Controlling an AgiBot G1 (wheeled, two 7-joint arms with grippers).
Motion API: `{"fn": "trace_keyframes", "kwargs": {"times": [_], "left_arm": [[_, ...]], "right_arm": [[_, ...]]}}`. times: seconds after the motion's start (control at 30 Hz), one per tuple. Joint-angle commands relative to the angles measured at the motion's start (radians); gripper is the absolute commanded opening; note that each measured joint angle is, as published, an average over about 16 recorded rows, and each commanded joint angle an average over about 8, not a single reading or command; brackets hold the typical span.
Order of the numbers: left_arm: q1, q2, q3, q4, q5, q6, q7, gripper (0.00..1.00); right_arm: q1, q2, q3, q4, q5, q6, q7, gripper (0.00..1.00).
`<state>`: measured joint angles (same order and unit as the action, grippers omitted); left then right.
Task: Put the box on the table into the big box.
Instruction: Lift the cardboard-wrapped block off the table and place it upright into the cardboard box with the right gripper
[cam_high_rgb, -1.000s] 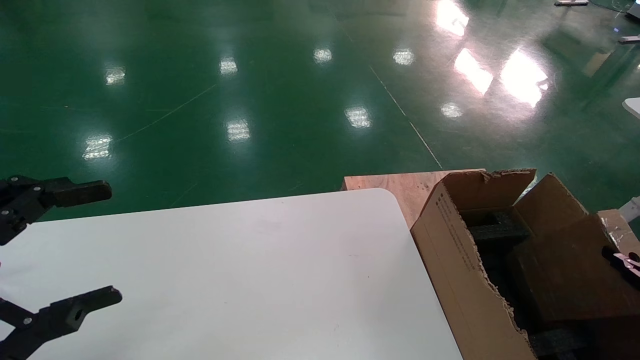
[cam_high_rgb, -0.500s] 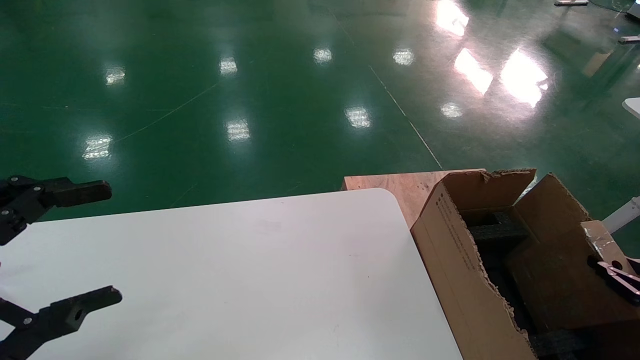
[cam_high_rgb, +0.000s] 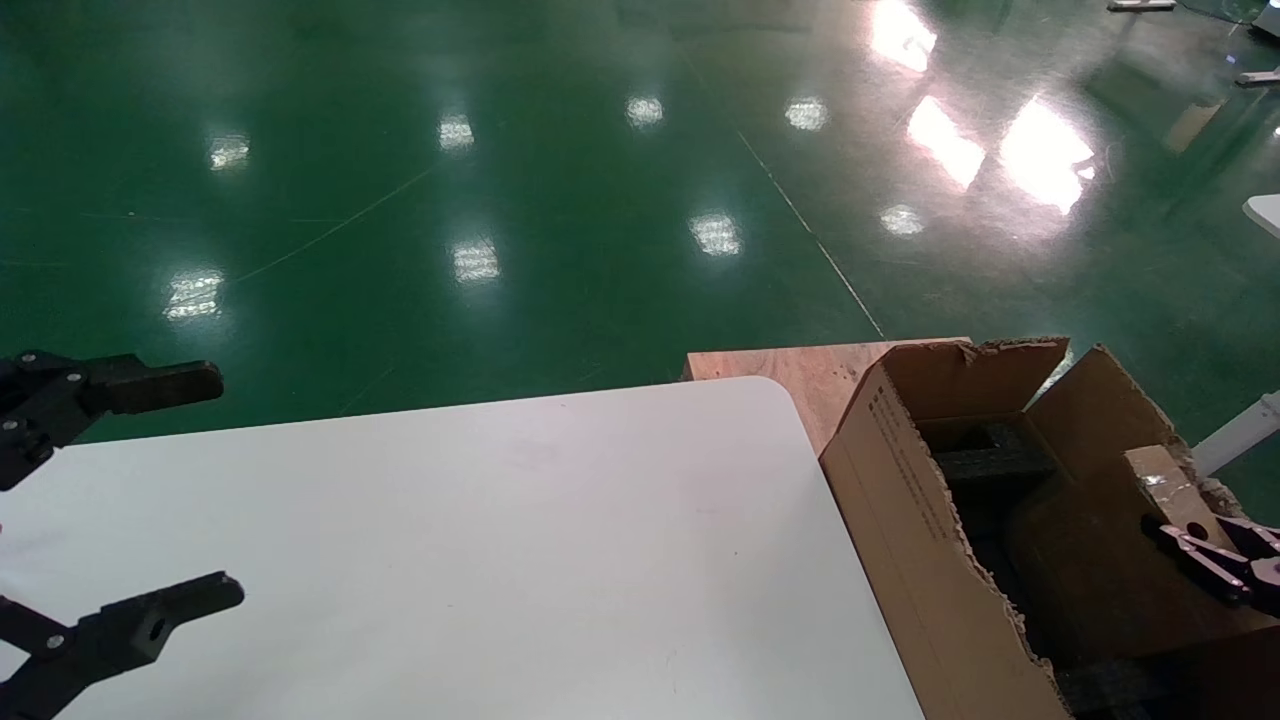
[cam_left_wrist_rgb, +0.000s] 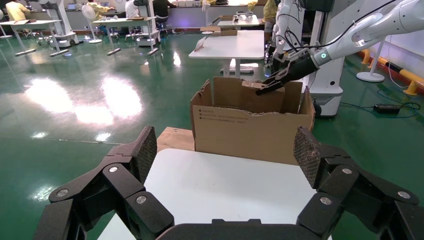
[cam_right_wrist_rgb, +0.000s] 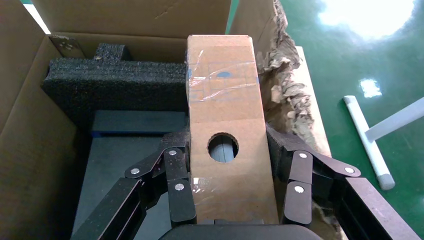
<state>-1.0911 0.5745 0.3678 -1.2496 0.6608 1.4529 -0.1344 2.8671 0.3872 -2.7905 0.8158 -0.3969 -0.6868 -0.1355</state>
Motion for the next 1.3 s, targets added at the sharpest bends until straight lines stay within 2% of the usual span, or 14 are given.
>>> {"fn": "trace_keyframes", "kwargs": {"times": [0.03, 0.33, 0.37, 0.4, 0.6, 0.63, 0.67, 1.3], "left_arm": [[0.0, 0.0, 0.0, 0.0, 0.0, 0.0, 0.0, 1.0], [0.0, 0.0, 0.0, 0.0, 0.0, 0.0, 0.0, 1.0], [0.0, 0.0, 0.0, 0.0, 0.0, 0.0, 0.0, 1.0], [0.0, 0.0, 0.0, 0.0, 0.0, 0.0, 0.0, 1.0], [0.0, 0.0, 0.0, 0.0, 0.0, 0.0, 0.0, 1.0], [0.0, 0.0, 0.0, 0.0, 0.0, 0.0, 0.0, 1.0], [0.0, 0.0, 0.0, 0.0, 0.0, 0.0, 0.0, 1.0], [0.0, 0.0, 0.0, 0.0, 0.0, 0.0, 0.0, 1.0]], "right_arm": [[0.0, 0.0, -0.011, 0.006, 0.002, 0.006, 0.004, 0.0], [-0.009, -0.019, -0.032, 0.028, -0.02, 0.034, 0.022, 0.0], [-0.01, -0.022, -0.034, 0.029, -0.025, 0.037, 0.023, 0.04], [-0.011, -0.026, -0.036, 0.031, -0.03, 0.039, 0.026, 0.14], [-0.018, -0.049, -0.047, 0.036, -0.049, 0.052, 0.051, 0.89], [-0.019, -0.052, -0.049, 0.036, -0.051, 0.053, 0.055, 0.97], [-0.019, -0.054, -0.05, 0.036, -0.052, 0.053, 0.057, 1.0], [-0.022, -0.048, -0.049, 0.035, -0.055, 0.052, 0.048, 1.0]]}}
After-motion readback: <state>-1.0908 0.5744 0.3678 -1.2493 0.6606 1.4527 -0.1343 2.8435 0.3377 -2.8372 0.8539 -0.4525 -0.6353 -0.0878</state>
